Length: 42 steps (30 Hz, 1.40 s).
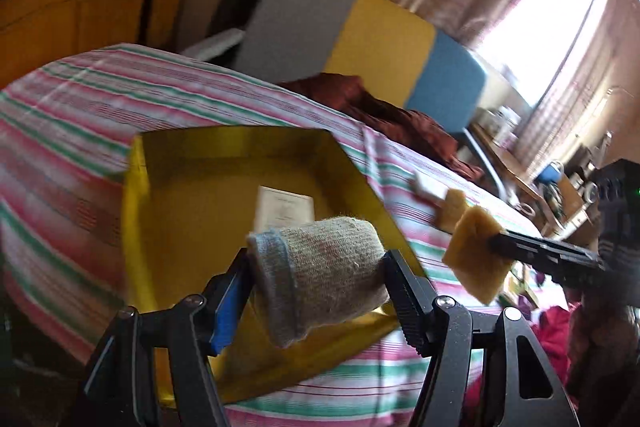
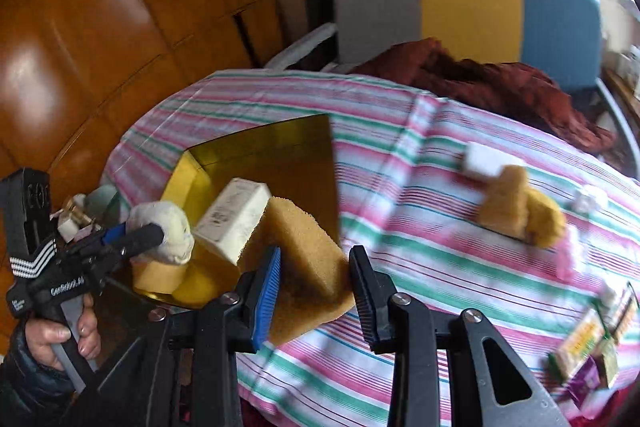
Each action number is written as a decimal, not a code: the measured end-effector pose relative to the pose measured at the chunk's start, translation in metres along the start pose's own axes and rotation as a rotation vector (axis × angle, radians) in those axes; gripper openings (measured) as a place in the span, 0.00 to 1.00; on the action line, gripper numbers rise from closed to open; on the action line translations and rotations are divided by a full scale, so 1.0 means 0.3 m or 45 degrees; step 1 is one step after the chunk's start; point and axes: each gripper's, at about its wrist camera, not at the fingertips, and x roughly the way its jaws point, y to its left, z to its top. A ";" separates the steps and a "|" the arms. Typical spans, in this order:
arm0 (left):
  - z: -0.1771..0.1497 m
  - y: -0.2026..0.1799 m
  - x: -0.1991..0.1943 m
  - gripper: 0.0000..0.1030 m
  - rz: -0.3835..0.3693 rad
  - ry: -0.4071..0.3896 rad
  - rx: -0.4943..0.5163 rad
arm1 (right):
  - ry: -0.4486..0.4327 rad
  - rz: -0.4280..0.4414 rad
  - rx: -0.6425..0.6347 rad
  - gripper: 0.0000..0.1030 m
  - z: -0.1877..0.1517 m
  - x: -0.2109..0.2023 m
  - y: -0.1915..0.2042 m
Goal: Organize objects
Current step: 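Carry the sock and sponge to the gold tray and release both, then withdraw both tools from the tray back toward the remaining items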
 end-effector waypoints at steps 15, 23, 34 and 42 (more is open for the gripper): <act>0.153 0.219 0.028 0.85 0.222 -0.089 -0.082 | 0.142 -0.002 0.023 0.72 -0.017 0.230 0.095; 0.061 0.186 -0.024 0.93 0.294 -0.099 -0.087 | 0.066 -0.056 -0.002 0.80 -0.060 0.202 0.102; -0.066 -0.017 -0.084 0.98 0.331 -0.172 0.118 | -0.321 -0.371 -0.208 0.80 -0.096 0.037 0.192; -0.097 -0.109 -0.093 1.00 0.343 -0.188 0.208 | -0.134 -0.314 -0.010 0.76 -0.122 0.093 0.098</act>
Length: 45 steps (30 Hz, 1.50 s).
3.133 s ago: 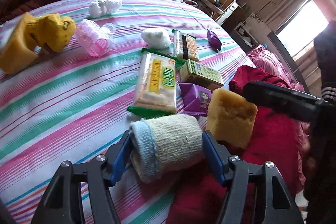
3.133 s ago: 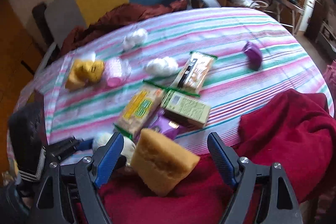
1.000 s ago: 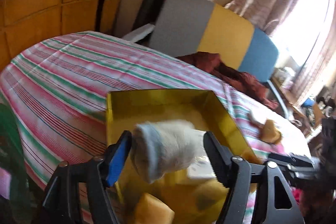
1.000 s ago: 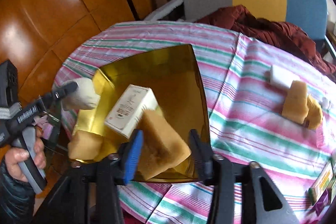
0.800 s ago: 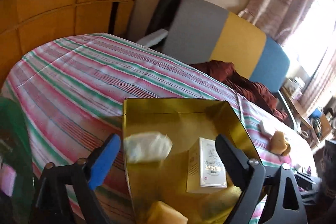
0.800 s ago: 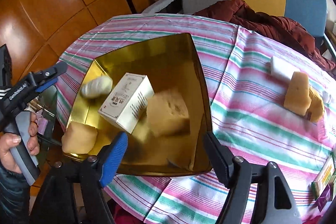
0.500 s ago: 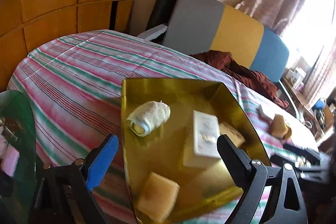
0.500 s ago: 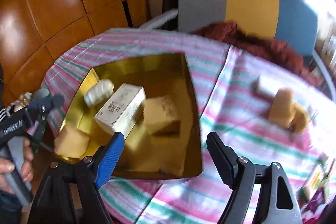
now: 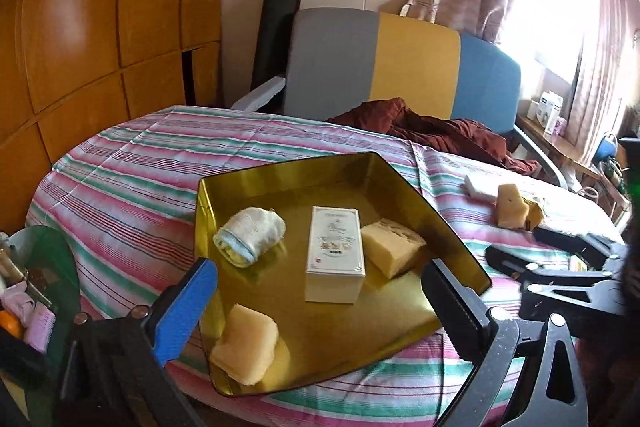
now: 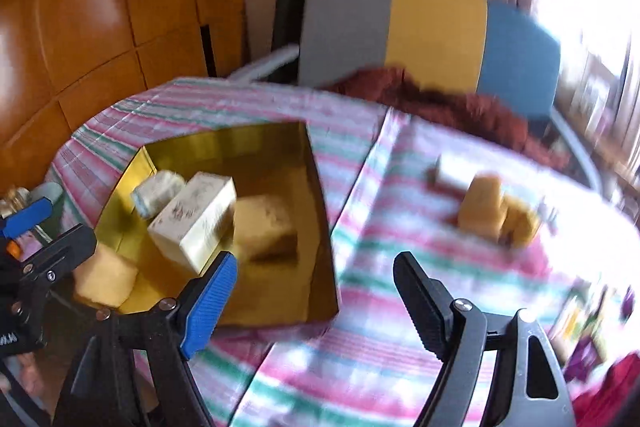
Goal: Organize objects
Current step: 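Withdraw both tools from the tray back toward the remaining items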
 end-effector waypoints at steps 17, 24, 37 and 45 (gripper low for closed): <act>-0.044 -0.112 0.021 1.00 -0.059 0.069 0.097 | 0.042 0.081 0.169 1.00 -0.091 0.002 -0.152; -0.054 -0.168 0.034 1.00 -0.130 0.100 0.141 | 0.083 -0.027 0.259 1.00 -0.111 -0.015 -0.289; -0.064 -0.392 0.085 1.00 -0.292 0.166 0.351 | 0.082 -0.355 0.758 1.00 -0.221 -0.199 -0.862; -0.060 -0.586 0.137 1.00 -0.405 0.206 0.521 | 0.048 -0.521 1.039 1.00 -0.305 -0.311 -1.162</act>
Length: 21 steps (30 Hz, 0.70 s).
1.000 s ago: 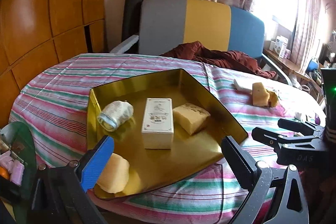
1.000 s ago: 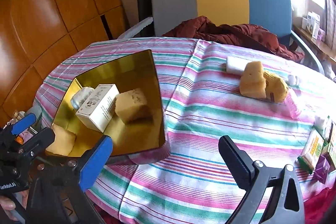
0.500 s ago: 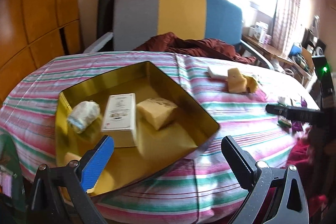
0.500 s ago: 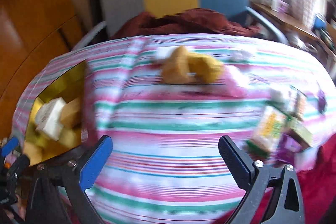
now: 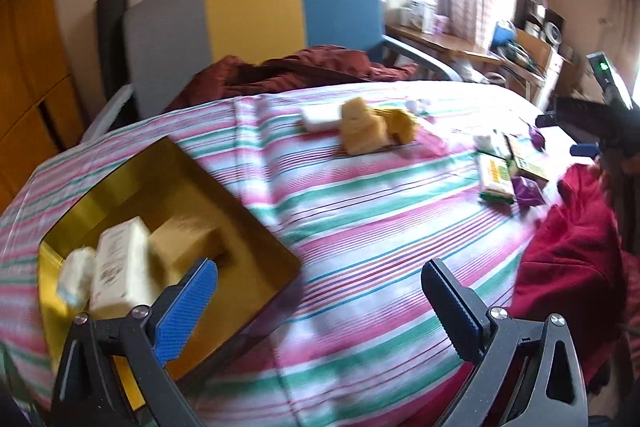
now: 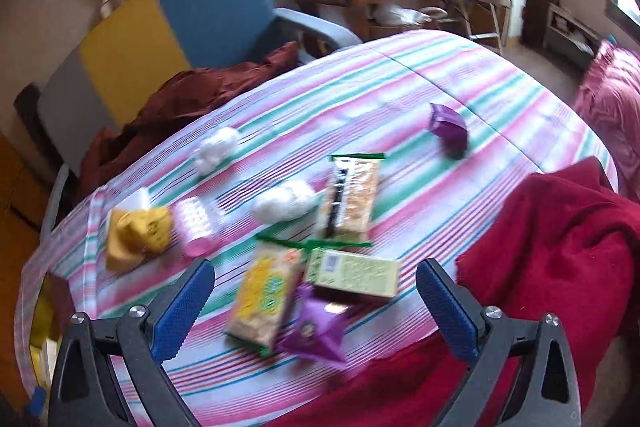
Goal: Organize objects
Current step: 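Withdraw both tools from the tray back toward the remaining items, then grasp the snack bar with the left gripper while the right grasps the green juice box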
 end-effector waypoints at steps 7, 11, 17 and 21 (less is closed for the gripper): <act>0.065 -0.158 0.109 1.00 -0.080 0.053 0.138 | 0.194 -0.001 0.188 1.00 0.029 0.135 -0.112; 0.097 -0.229 0.178 1.00 -0.134 0.095 0.162 | 0.241 0.033 0.241 0.99 0.030 0.165 -0.126; 0.154 -0.337 0.287 0.99 -0.235 0.139 0.179 | 0.179 0.148 0.383 0.99 0.032 0.140 -0.182; 0.207 -0.421 0.359 0.95 -0.307 0.160 0.207 | 0.156 0.203 0.400 0.99 0.035 0.138 -0.181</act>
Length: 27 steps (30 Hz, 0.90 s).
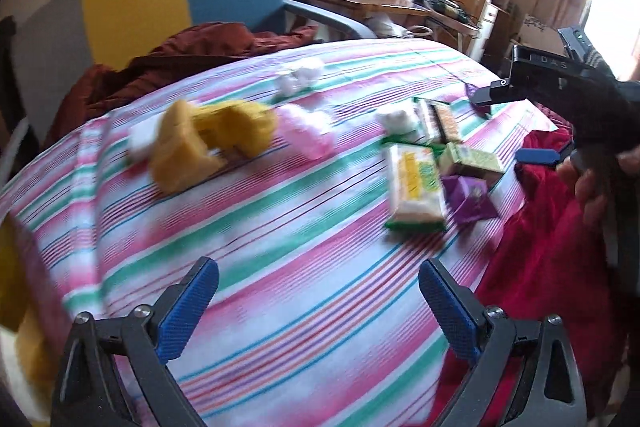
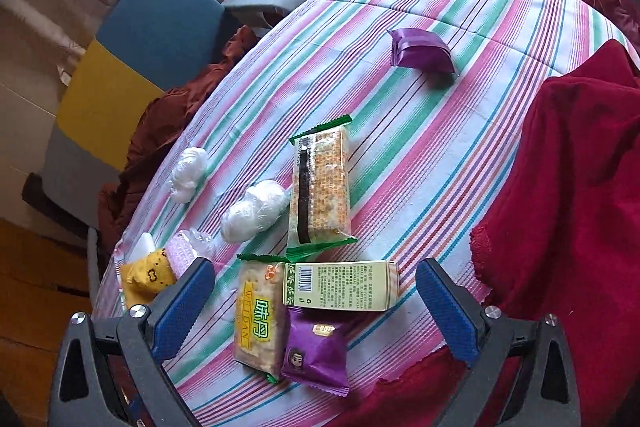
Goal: Organize objects
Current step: 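Grasp the snack bar with the left gripper while the right grasps the green juice box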
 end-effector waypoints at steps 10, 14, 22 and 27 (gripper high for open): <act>0.162 -0.130 0.210 0.91 -0.088 0.077 0.079 | 0.014 0.053 -0.020 0.99 0.000 0.008 0.003; 0.199 -0.161 0.290 0.90 -0.128 0.130 0.064 | 0.031 0.065 -0.025 0.99 0.001 0.016 0.006; 0.187 -0.188 0.381 0.69 -0.070 0.148 0.138 | 0.062 0.008 -0.030 0.99 0.002 0.034 0.007; 0.137 -0.121 0.331 0.47 -0.073 0.099 0.117 | 0.121 -0.094 -0.073 0.99 -0.003 0.067 0.022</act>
